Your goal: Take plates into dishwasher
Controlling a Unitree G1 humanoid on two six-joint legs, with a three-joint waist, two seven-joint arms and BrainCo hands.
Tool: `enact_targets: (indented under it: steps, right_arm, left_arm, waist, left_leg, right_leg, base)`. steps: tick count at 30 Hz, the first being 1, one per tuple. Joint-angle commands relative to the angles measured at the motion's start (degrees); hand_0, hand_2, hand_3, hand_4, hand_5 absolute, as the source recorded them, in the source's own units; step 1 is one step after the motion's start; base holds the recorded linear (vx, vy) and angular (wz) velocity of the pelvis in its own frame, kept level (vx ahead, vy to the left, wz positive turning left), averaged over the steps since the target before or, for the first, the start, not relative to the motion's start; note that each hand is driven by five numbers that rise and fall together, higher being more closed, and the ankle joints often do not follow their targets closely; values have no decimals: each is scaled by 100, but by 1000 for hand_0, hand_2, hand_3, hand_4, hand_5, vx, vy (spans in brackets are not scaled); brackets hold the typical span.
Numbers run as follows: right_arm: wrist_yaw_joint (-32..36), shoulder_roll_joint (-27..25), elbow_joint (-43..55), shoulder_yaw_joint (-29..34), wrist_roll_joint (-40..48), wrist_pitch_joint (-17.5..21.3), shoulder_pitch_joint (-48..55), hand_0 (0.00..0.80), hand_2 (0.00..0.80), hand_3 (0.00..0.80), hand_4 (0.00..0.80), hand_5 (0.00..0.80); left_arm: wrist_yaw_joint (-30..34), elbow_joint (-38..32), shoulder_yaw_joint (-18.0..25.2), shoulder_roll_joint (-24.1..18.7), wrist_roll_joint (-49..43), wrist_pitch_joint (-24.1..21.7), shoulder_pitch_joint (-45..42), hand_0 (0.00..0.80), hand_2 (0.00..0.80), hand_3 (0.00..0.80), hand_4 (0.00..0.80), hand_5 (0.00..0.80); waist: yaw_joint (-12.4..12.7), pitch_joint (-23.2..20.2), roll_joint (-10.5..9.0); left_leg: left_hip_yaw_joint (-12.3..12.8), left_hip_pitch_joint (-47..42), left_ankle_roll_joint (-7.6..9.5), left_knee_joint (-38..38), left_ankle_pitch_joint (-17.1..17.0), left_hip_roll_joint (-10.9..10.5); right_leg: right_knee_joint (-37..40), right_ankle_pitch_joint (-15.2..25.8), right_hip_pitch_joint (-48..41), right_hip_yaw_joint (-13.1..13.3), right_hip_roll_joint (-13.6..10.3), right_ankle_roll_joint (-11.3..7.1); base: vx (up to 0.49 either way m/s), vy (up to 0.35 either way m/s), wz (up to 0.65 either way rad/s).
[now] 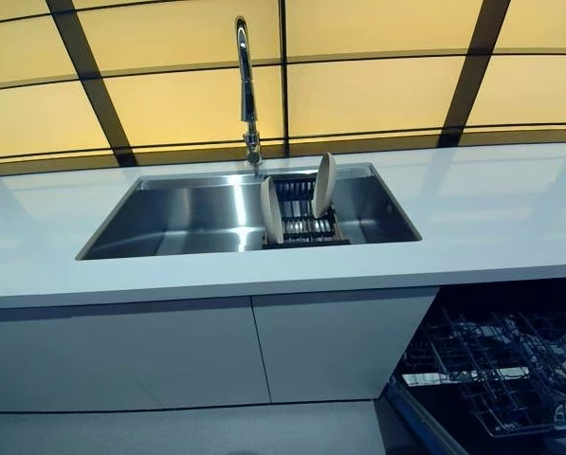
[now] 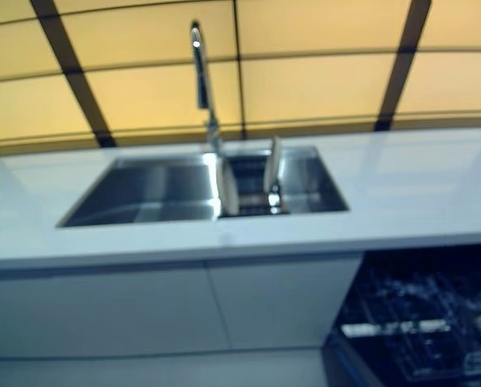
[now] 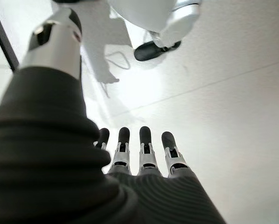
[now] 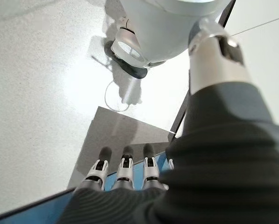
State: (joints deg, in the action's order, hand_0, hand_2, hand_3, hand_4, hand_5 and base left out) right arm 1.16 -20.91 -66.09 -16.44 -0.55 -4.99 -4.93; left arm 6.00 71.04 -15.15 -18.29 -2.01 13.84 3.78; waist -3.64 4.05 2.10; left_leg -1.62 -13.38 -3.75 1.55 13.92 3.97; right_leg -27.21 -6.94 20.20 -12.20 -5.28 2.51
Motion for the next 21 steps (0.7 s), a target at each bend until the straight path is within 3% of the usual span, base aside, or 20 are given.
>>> enact_targets:
  steps: [1,2,3,4,5,6,7,8,10,11,12,13,14,17,19,21]
  right_arm:
    - [139,130,-70,-329,-62,-100,-194,0,0,0,0,0]
    - [224,110,-64,-376,-65,-187,-223,0,0,0,0,0]
    - [465,74,-37,-479,-93,-388,-277,0,0,0,0,0]
    - [527,71,-28,-497,-114,-407,-286,0,0,0,0,0]
    - [717,0,29,-593,-196,-430,-325,0,0,0,0,0]
    - [1259,-109,215,-755,-298,-309,-352,0,0,0,0,0]
    - [1341,-119,238,-774,-299,-269,-358,0,0,0,0,0]
    - [1832,-192,557,-977,-415,-46,-424,0,0,0,0,0]
    - [2246,-264,997,-1222,-612,234,-646,0,0,0,0,0]
    - [2411,-274,1048,-1254,-661,204,-696,0,0,0,0,0]
    - [2641,-404,828,-1312,-598,898,-747,0,0,0,0,0]
    - [3035,-608,1049,-1350,-790,873,-905,0,0,0,0,0]
    - [3135,-659,1132,-1347,-786,899,-909,0,0,0,0,0]
    - [3765,-1158,2680,-1376,-273,36,-961,0,0,0,0,0]
    - [3921,-1638,4242,-1477,301,-693,-1103,0,0,0,0,0]
    - [3832,-1787,4696,-1398,544,-868,-1190,0,0,0,0,0]
  left_arm:
    - [100,-109,-119,-180,-240,-121,152,0,0,0,0,0]
    - [100,-113,-158,-154,-192,-111,184,0,0,0,0,0]
    - [33,-144,-194,-93,-29,-109,202,0,0,0,0,0]
    - [20,-148,-195,-85,-2,-112,206,0,0,0,0,0]
    - [-58,-153,-194,-8,98,-157,218,0,0,0,0,0]
    - [-193,-258,-169,92,87,-246,215,0,0,0,0,0]
    - [-205,-274,-163,101,77,-240,219,0,0,0,0,0]
    - [-202,-404,-188,92,15,-116,252,0,0,0,0,0]
    - [-119,-494,-275,-18,-184,71,374,0,0,0,0,0]
    - [-100,-502,-283,-35,-239,95,408,0,0,0,0,0]
    - [15,-443,-280,-176,-451,89,547,0,0,0,0,0]
    - [36,-370,-258,-223,-588,287,735,0,0,0,0,0]
    - [6,-379,-284,-236,-556,320,757,0,0,0,0,0]
    - [49,-545,-348,-480,-519,586,735,0,0,0,0,0]
    - [8,-707,-314,-641,-366,663,519,0,0,0,0,0]
    - [-58,-721,-274,-655,-267,629,382,0,0,0,0,0]
  waist:
    - [4,-46,-410]
    - [-5,-71,-407]
    - [23,-82,-411]
    - [22,-90,-444]
    - [132,3,-607]
    - [379,250,-790]
    - [393,259,-810]
    - [578,404,-735]
    - [711,446,-653]
    - [737,444,-664]
    - [819,501,-730]
    - [953,436,-814]
    - [951,426,-815]
    - [878,271,-949]
    - [813,118,-1017]
    - [761,41,-1013]
  left_leg:
    - [140,-407,290,77,-47,-157]
    - [180,-424,184,227,-153,-55]
    - [295,-260,-25,1041,-740,233]
    - [299,-180,-50,1175,-874,251]
    - [306,611,-104,2460,-1383,279]
    - [275,2020,-70,4216,-1611,123]
    - [274,2131,-57,4271,-1639,88]
    - [464,2380,-21,3599,-1482,199]
    - [997,2156,-101,1642,-1620,508]
    - [1051,2161,-104,1430,-1654,496]
    - [963,2376,-96,1520,-1761,629]
    - [567,2146,-43,1123,-1442,117]
    - [588,2098,-39,1052,-1427,111]
    - [677,1737,-45,800,-1333,112]
    - [854,1514,-42,613,-1265,123]
    - [917,1450,-18,556,-1228,116]
  right_leg:
    - [1655,1479,-449,186,-587,-1176]
    - [1653,1408,-522,152,-526,-1090]
    - [1739,1232,-791,111,-356,-860]
    - [1786,1226,-840,105,-360,-825]
    - [1933,1113,-1176,171,-378,-653]
    - [1989,946,-1657,360,-355,-439]
    - [1998,944,-1679,364,-369,-431]
    - [2058,792,-2000,453,-279,-475]
    - [2213,717,-2293,256,-332,-723]
    - [2255,741,-2308,240,-349,-757]
    - [2166,695,-2296,303,-319,-730]
    - [2189,686,-2342,298,-417,-945]
    - [2184,679,-2348,289,-420,-954]
    - [2275,856,-2333,227,-581,-1143]
    - [2455,982,-2340,234,-642,-1234]
    - [2517,1007,-2322,280,-649,-1243]
  base:
    - [14,-41,6]
    - [-17,-36,8]
    - [-30,-38,9]
    - [-30,-94,5]
    - [27,-151,-3]
    - [42,-141,-11]
    - [151,10,-50]
    - [173,169,-75]
    - [188,216,-70]
    - [73,77,-63]
    - [79,32,-80]
    - [94,31,-99]
    - [138,72,-114]
    - [136,17,-82]
    - [111,19,54]
    - [61,66,75]
